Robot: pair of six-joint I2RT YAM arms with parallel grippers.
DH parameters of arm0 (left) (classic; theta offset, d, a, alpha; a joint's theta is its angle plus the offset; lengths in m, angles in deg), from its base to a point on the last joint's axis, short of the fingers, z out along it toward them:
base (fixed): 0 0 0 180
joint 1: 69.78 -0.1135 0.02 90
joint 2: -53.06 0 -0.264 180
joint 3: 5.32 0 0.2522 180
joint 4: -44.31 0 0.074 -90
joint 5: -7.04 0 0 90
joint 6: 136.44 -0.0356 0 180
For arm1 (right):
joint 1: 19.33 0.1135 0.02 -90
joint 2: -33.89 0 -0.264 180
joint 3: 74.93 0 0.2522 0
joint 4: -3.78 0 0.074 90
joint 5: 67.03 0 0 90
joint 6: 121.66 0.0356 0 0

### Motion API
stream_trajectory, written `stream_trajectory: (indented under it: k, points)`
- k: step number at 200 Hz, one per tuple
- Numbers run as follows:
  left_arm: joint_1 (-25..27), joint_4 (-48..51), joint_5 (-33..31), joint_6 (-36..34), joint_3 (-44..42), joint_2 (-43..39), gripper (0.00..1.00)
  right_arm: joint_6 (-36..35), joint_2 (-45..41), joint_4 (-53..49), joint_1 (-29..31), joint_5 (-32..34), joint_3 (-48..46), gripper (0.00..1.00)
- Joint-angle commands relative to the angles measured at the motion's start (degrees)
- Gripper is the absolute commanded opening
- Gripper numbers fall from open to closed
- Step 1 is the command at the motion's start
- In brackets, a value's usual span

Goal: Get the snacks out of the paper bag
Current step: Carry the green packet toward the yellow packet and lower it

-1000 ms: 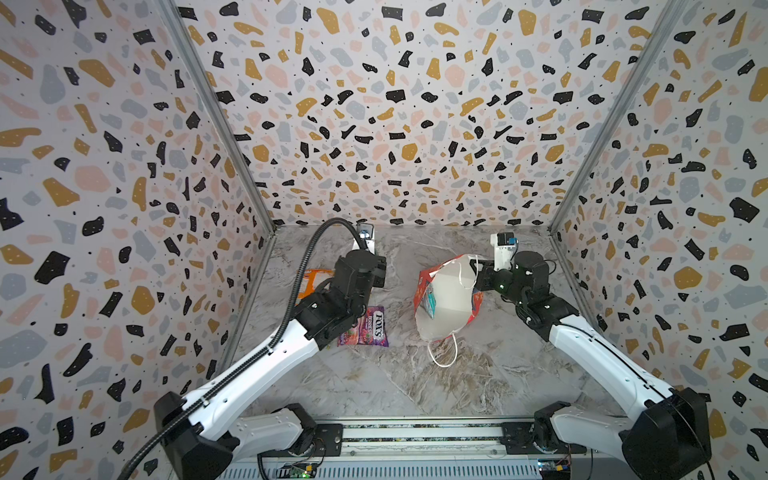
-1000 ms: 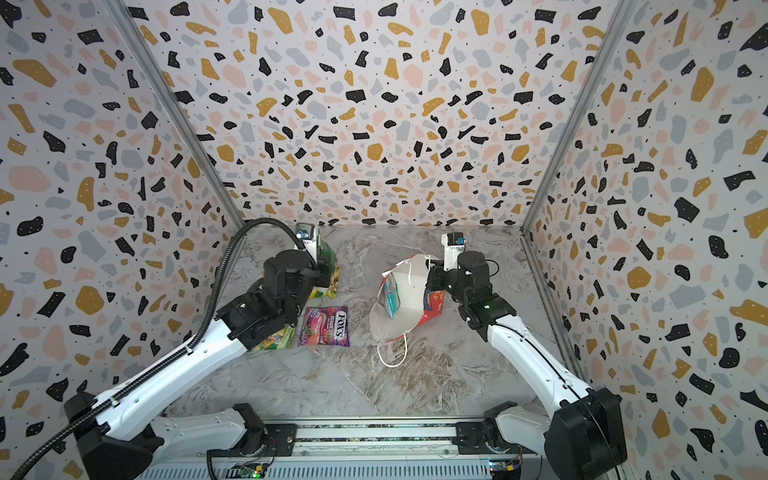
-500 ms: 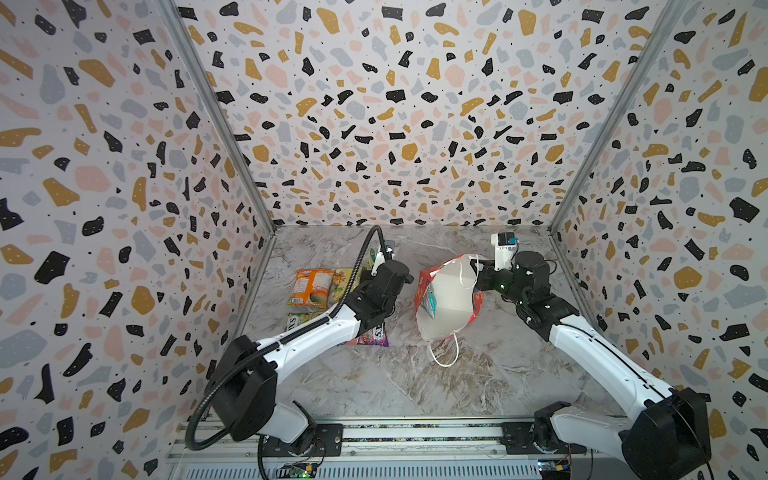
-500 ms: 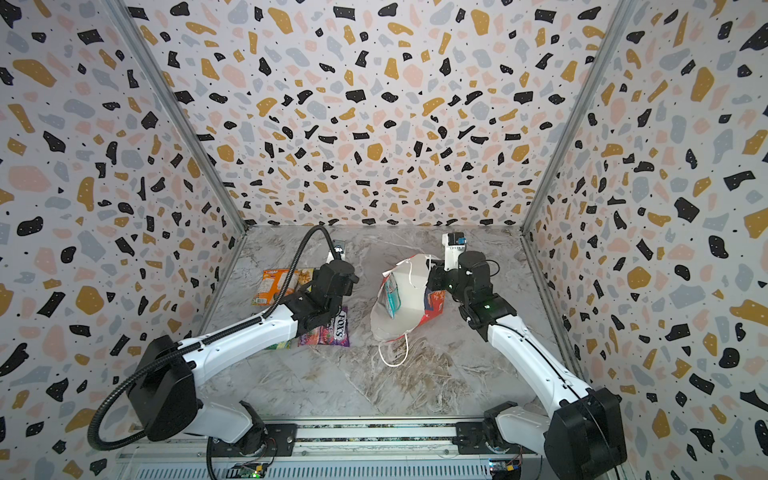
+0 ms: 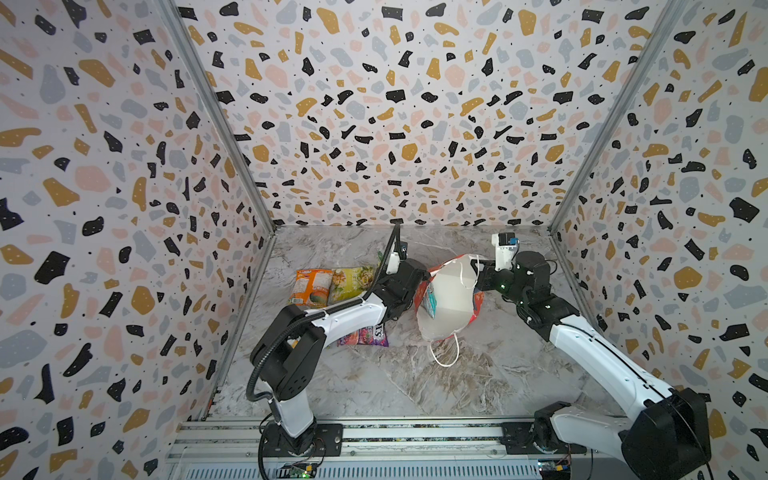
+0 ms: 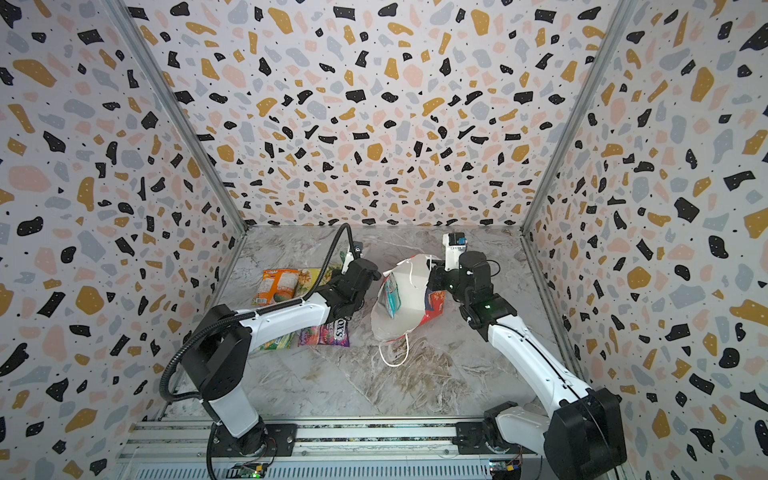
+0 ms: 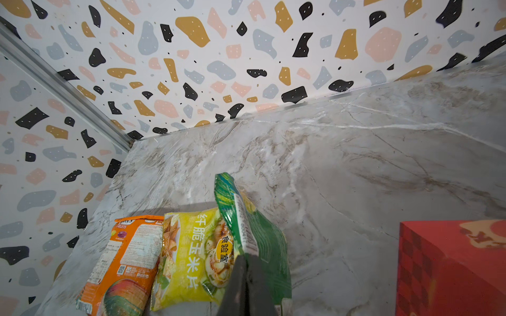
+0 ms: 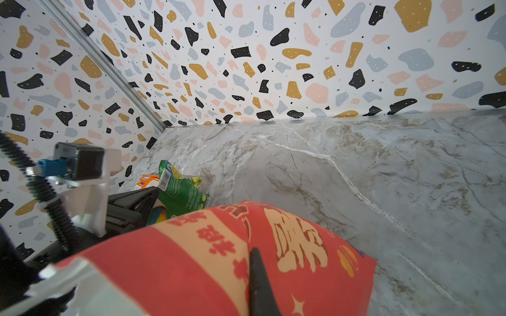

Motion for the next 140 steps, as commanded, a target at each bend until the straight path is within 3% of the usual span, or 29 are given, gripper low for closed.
stream_trajectory:
  k: [1,52,84,140]
  points:
    - [-0.4,-2.6,-4.4,0.6,2.4,1.5,0.0,0.9,-2.1,3.4,-0.3,-0.9,0.2,0.0]
    - [-0.3,-1.0,-5.1,-0.1,5.0,5.4,0.0,0.9,-2.2,3.5,-0.4,-1.3,0.1,0.0]
    - [-0.2,-1.0,-0.8,0.5,5.6,5.5,0.0,0.9,-2.2,3.6,-0.4,-1.4,0.1,0.0]
    - [0.4,-3.9,10.6,0.7,5.7,5.2,0.27,1.0,-2.0,3.7,-0.4,-1.6,0.2,0.0]
